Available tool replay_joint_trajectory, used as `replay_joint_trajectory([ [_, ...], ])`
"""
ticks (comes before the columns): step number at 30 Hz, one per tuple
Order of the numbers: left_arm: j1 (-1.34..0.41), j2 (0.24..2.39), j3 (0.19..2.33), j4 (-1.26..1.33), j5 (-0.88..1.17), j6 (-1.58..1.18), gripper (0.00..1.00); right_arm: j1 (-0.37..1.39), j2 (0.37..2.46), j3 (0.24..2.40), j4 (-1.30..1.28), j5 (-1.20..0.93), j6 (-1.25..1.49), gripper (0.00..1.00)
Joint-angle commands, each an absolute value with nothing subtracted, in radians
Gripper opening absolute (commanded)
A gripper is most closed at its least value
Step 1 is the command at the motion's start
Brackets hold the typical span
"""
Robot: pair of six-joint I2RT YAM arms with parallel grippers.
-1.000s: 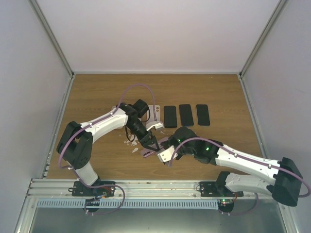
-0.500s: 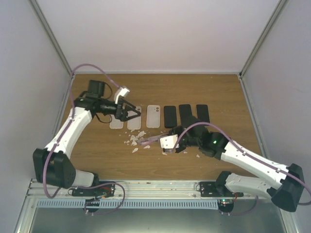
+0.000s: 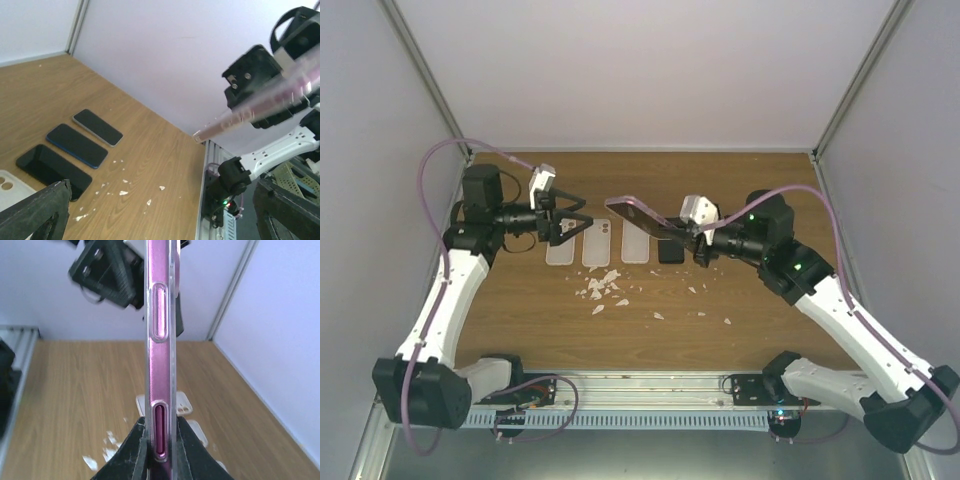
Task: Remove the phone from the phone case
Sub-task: Adjust the phone.
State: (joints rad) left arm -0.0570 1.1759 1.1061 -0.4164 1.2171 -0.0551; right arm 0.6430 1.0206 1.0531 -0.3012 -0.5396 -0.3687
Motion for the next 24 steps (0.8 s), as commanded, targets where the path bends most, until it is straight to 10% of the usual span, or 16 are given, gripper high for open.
replay_joint_trajectory([
  [1,-0.064,1.103,1.053,-0.174,1.285,-0.21,0.99,0.58,1.0,1.097,-0.103,-0.732,-0.016,0.01],
  [24,-0.306,1.154,0.996,0.595,1.105,-0.877,0.75,0.529,1.137,1.119,0.401,-0.767,0.754,0.0],
])
